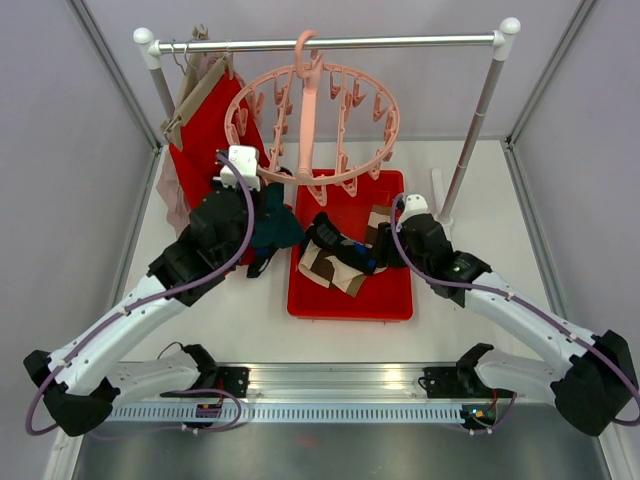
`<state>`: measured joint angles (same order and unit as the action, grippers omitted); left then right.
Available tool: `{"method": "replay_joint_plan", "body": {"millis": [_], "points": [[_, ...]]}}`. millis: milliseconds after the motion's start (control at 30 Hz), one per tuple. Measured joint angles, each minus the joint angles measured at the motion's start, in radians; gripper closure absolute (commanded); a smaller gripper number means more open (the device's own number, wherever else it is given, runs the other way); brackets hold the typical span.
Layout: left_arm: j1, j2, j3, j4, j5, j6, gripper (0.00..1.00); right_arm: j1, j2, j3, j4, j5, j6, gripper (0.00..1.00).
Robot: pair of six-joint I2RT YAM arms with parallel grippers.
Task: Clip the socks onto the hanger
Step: Clamp the sock onto the hanger.
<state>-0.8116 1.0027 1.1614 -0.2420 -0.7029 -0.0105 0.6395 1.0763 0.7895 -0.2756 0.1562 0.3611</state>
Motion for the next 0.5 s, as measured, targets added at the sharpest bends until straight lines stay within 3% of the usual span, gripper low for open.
{"method": "replay_joint_plan", "body": {"millis": [500], "points": [[0.093,0.116,0.023,0.006,0.111,-0.113,0.95,0.034,0.205,-0.09,0.127,0.033,0.184,0.39]]}}
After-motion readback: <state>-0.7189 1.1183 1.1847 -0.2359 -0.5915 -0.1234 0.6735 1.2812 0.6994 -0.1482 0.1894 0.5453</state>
